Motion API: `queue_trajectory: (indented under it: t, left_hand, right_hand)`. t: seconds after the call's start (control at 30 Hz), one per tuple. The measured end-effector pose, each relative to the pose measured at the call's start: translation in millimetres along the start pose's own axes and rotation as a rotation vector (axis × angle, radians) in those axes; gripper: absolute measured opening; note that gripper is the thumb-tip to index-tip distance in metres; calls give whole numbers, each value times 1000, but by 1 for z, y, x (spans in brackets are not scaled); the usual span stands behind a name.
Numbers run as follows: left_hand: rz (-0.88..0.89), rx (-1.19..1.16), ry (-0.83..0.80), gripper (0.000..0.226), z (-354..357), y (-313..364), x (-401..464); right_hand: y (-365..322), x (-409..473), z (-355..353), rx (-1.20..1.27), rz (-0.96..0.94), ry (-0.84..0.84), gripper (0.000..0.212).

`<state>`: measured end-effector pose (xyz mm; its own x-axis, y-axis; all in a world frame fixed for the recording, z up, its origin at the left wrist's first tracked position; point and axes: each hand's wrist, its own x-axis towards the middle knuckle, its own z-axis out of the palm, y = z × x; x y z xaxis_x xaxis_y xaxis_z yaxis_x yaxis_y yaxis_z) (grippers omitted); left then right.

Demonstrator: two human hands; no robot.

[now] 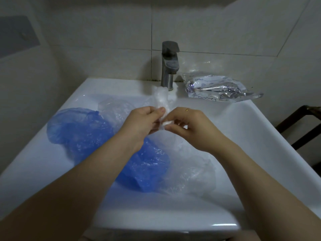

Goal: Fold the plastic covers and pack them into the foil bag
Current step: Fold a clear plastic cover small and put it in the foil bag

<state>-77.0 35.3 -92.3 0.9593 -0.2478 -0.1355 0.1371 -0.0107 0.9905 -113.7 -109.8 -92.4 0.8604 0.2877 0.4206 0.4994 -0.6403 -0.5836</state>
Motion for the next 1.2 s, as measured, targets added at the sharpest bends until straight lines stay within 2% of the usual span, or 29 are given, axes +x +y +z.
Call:
queue_trajectory:
  t: [0.07, 0.13, 0.23, 0.33, 0.47, 0.6, 0.7, 0.77, 0.87, 0.93, 1.07, 1.2]
  left_hand:
    - [12, 19, -22, 18, 2, 0, -1]
    - [22, 25, -31, 18, 6, 1, -4]
    - [67, 11, -19, 18, 9, 1, -7]
    - [99, 4, -75, 18, 10, 3, -9]
    - [131, 97, -114, 16, 10, 3, -10]
    - [178, 174, -113, 14, 11, 2, -10]
    - [215, 323, -123, 12, 12, -1, -10]
    - [215, 344, -123, 20, 12, -2, -10]
    - [187, 331, -78, 7, 10, -2, -7]
    - [159, 266, -57, 8, 8, 0, -6]
    - [46, 86, -33, 10, 4, 4, -6]
    - [-22, 22, -9, 16, 1, 2, -4]
  right_hand:
    - [-3, 0, 0, 137, 135, 34, 3]
    - [-2, 1, 2, 216, 243, 113, 11]
    - [-1, 2, 2, 248, 350, 223, 12]
    - [-1, 2, -1, 294, 428, 270, 17]
    - [3, 2, -5, 500, 533, 213, 14]
    - [8, 2, -16, 1032, 621, 80, 16]
    - [10, 0, -17, 857, 586, 71, 4]
    - [8, -1, -13, 732, 548, 111, 8]
    - [1, 1, -7, 610, 433, 226, 18]
    - [1, 2, -3, 483, 328, 266, 24]
    - [4, 2, 5, 170, 197, 233, 22]
    - [7, -1, 5, 65, 20, 97, 33]
